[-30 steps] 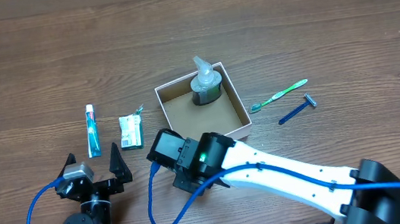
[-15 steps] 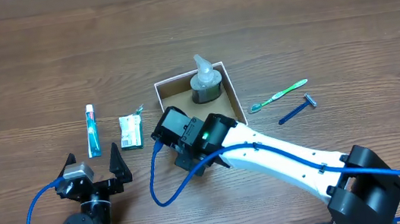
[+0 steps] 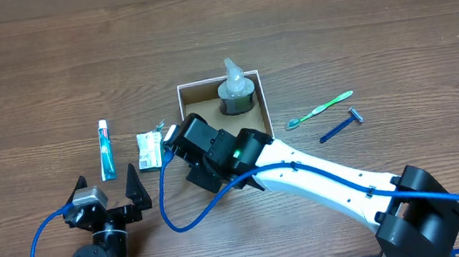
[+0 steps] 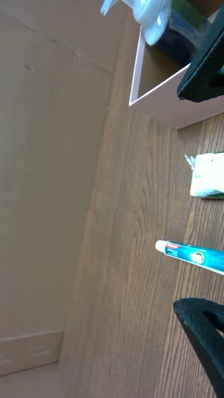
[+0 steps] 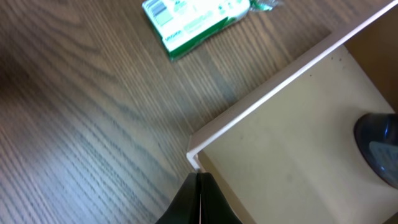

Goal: Pack container

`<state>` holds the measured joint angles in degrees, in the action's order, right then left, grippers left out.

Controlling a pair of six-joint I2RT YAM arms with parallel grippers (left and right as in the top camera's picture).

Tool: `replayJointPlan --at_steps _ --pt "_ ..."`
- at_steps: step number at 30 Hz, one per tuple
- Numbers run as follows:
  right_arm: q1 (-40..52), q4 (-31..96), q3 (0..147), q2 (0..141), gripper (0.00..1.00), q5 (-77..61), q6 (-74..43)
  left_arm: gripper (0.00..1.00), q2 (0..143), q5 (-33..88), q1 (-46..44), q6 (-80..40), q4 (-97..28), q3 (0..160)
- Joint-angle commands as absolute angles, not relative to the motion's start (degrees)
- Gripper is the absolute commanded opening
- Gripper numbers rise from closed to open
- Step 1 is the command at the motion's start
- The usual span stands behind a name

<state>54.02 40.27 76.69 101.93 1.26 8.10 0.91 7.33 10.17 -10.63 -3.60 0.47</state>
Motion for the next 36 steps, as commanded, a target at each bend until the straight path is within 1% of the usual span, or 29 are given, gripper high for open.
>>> replayJointPlan --at_steps 1,6,8,9,10,11,12,13,14,15,17,18,19,21,22,26,28,32,36 --pt "53.0 38.6 76.8 102.2 0.04 1.0 7.1 1.00 0.3 8.2 10.5 -11.6 -3.6 0.3" --pt "52.6 40.3 79.8 100.9 0.04 -1.1 5.8 1.00 0.3 8.2 10.5 -11.6 -3.6 0.3" --pt "52.3 42.7 80.2 98.5 0.06 1.9 5.8 1.00 0.3 8.2 10.5 -11.6 -3.6 0.3" --pt "52.0 44.2 80.2 97.4 0.11 3.4 5.8 1.00 0.3 8.2 10.5 -11.6 -3.6 0.3" --pt "51.5 45.7 80.2 96.3 0.19 4.8 5.8 1.00 0.3 8.2 10.5 -11.6 -3.6 0.3" --pt "50.2 48.8 80.2 94.2 0.36 5.3 5.8 1.00 0.3 8.2 10.5 -11.6 -3.6 0.3" --pt "49.2 50.6 80.2 93.1 0.40 5.3 5.8 1.00 0.3 8.2 10.5 -11.6 -3.6 0.3" --pt "48.4 52.1 80.2 92.4 0.46 5.3 5.8 1.00 0.3 8.2 10.5 -11.6 -3.6 0.3" --pt "47.4 53.8 80.2 91.9 0.57 5.3 5.8 1.00 0.3 8.2 10.5 -11.6 -3.6 0.3" --pt "46.1 55.6 80.2 91.8 0.62 5.2 6.1 1.00 0.3 8.2 10.5 -11.6 -3.6 0.3" --pt "44.5 57.8 79.9 92.2 0.61 1.9 10.0 1.00 0.3 8.2 10.5 -11.6 -3.6 0.3" --pt "44.1 58.5 79.7 92.5 0.58 0.1 12.0 1.00 0.3 8.2 10.5 -11.6 -3.6 0.3" --pt "43.8 59.0 79.2 92.8 0.53 -2.6 15.1 1.00 0.3 8.2 10.5 -11.6 -3.6 0.3" --pt "43.7 58.5 78.4 92.9 0.48 -3.3 17.9 1.00 0.3 8.2 10.5 -11.6 -3.6 0.3" --pt "43.7 58.0 77.9 93.1 0.43 -3.3 19.2 1.00 0.3 8.2 10.5 -11.6 -3.6 0.3" --pt "43.7 56.0 76.7 93.9 0.39 -3.4 24.0 1.00 0.3 8.2 10.5 -11.6 -3.6 0.3" --pt "43.7 56.0 76.4 94.6 0.38 -3.3 27.9 1.00 0.3 8.2 10.5 -11.6 -3.6 0.3" --pt "43.7 55.1 76.4 96.4 0.28 -3.4 30.3 1.00 0.3 8.2 10.5 -11.6 -3.6 0.3" --pt "43.7 53.8 76.4 99.7 0.28 -3.1 30.5 1.00 0.3 8.2 10.5 -11.6 -3.6 0.3"
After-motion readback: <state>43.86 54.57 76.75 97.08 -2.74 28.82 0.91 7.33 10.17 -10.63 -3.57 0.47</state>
